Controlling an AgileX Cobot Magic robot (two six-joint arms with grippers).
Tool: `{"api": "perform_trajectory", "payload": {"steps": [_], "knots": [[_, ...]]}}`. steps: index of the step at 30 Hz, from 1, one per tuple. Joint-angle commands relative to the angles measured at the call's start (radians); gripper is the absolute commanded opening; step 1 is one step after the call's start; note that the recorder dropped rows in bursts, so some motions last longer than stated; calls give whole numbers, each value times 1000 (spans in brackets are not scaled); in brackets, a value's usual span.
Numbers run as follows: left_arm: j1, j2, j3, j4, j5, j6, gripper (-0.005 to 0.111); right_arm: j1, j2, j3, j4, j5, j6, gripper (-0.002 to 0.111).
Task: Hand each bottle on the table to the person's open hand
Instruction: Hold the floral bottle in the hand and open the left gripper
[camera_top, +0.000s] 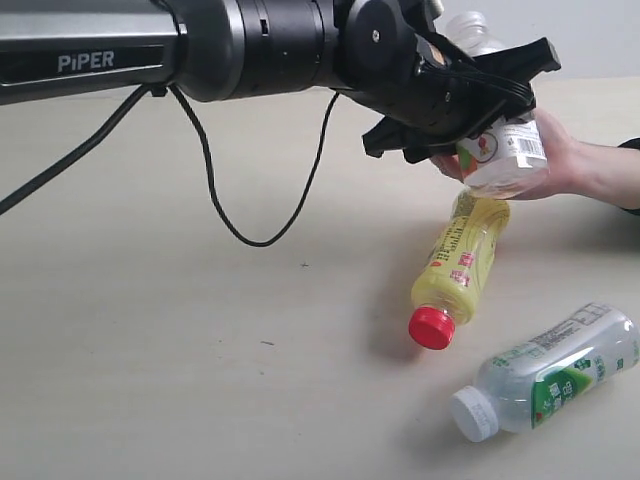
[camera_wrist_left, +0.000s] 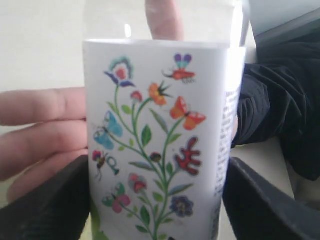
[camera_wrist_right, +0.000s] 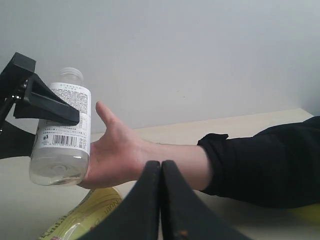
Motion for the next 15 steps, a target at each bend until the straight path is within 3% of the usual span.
{"api": "perform_trajectory", "payload": {"steps": [1,7,15], "knots": [[5,-1,-7,1,-47,65,0,3,-3,4,-6,-8,-1,0],[5,8,-7,6,-51,92,2,3,-3,4,-6,-8,-1,0],[5,8,-7,1,-55,94,26,3,-3,4,-6,-8,-1,0]]}}
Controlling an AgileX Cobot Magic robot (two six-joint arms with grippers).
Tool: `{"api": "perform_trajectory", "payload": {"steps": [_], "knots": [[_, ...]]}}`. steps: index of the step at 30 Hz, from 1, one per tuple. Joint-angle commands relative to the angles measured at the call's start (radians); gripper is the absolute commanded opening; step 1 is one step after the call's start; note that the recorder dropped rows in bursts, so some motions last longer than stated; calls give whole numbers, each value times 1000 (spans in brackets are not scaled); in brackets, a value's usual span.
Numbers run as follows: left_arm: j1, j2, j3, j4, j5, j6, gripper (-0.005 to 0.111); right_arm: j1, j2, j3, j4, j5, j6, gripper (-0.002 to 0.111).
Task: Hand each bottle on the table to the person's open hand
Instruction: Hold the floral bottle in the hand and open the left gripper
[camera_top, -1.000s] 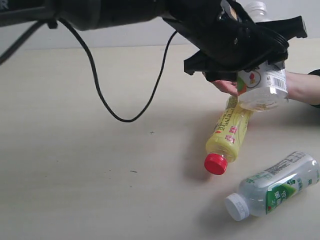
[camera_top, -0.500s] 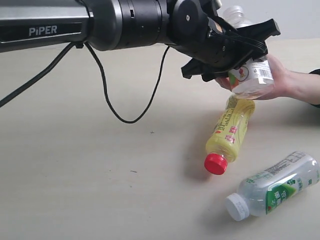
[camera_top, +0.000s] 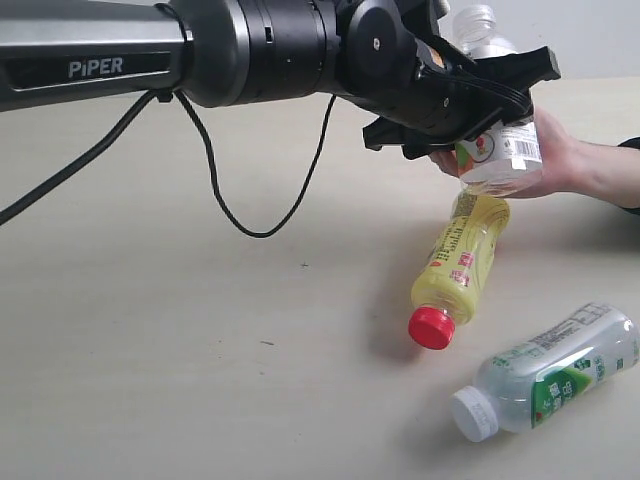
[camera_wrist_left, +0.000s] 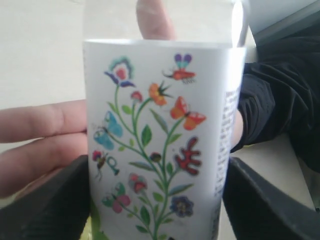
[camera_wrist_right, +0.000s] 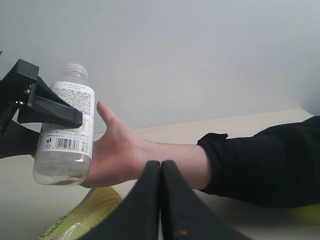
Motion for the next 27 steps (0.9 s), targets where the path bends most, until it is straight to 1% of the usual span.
{"api": "perform_trajectory", "payload": {"steps": [1,7,10,27], "knots": [[1,-3,-7,-2,-20,7,29,3,-3,4,-6,-8,-1,0],[1,-3,-7,-4,-20,5,45,3,-3,4,-6,-8,-3,0],[1,-3,-7,-8,-30,-2,51,3,-3,4,-6,-8,-3,0],[1,-3,-7,-8,-50,-11,52,3,-3,4,-6,-8,-3,0]]}}
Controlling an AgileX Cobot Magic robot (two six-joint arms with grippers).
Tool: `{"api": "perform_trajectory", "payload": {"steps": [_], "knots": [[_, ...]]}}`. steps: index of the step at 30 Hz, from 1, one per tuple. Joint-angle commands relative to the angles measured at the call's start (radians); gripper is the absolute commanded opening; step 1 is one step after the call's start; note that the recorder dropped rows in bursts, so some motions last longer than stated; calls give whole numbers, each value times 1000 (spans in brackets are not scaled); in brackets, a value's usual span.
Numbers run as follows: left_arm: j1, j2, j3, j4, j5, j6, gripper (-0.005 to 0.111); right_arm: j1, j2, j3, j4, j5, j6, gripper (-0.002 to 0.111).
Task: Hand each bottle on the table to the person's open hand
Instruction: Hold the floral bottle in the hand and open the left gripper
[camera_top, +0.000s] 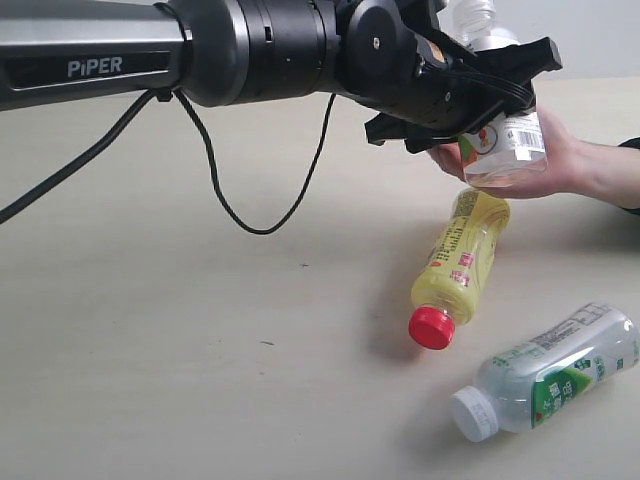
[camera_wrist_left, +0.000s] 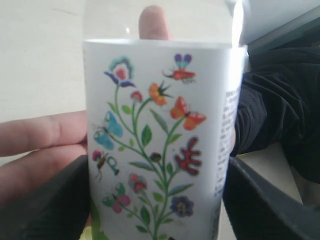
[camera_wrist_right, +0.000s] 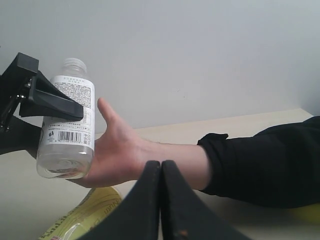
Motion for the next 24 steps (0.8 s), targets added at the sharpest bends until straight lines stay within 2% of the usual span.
{"api": "perform_trajectory", "payload": {"steps": [1,9,15,24], "knots": [[1,-3,-7,-8,-17,-6,52,3,-3,4,-6,-8,-3,0],[1,-3,-7,-4,-25,-6,52,3,-3,4,-6,-8,-3,0],[1,-3,-7,-4,-25,18,72,3,-3,4,-6,-8,-3,0],[1,-3,-7,-4,-27,18,75,3,-3,4,-6,-8,-1,0]]}}
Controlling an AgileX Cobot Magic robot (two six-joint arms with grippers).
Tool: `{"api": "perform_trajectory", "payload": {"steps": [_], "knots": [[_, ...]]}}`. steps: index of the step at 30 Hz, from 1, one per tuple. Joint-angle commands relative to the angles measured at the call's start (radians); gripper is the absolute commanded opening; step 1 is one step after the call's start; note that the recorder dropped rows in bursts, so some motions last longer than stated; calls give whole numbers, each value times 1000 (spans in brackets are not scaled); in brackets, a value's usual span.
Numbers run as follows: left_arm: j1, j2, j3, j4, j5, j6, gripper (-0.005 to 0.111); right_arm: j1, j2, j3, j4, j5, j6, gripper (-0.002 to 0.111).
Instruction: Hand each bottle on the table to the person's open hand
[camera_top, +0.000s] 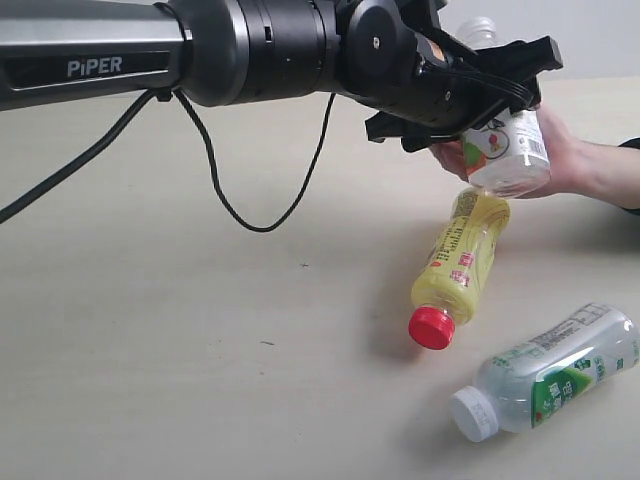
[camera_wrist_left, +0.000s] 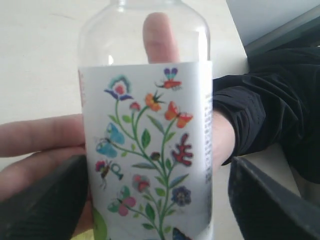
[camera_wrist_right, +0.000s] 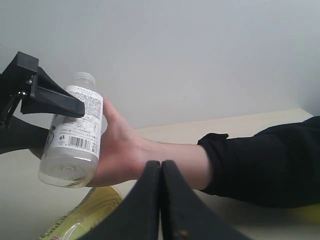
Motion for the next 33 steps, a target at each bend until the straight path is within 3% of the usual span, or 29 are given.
{"api": "perform_trajectory", "payload": {"steps": [1,13,19,26,31,33], "knots": [[1,-6,-7,-4,-19,7,75,3,-3,4,-6,-8,-1,0],[33,-86,-7,53,58,7,73,3,-3,4,-6,-8,-1,0],[61,-146,-7,69,125,7,47,3,-3,4,-6,-8,-3,0],[134,-216,-7,121,257,9,40,3,-3,4,-6,-8,-3,0],[160,-259,-7,166,375,64,4,3,-3,4,-6,-8,-3,0],[163,-267,-7,202,421,71,0,3,-3,4,-6,-8,-1,0]]}}
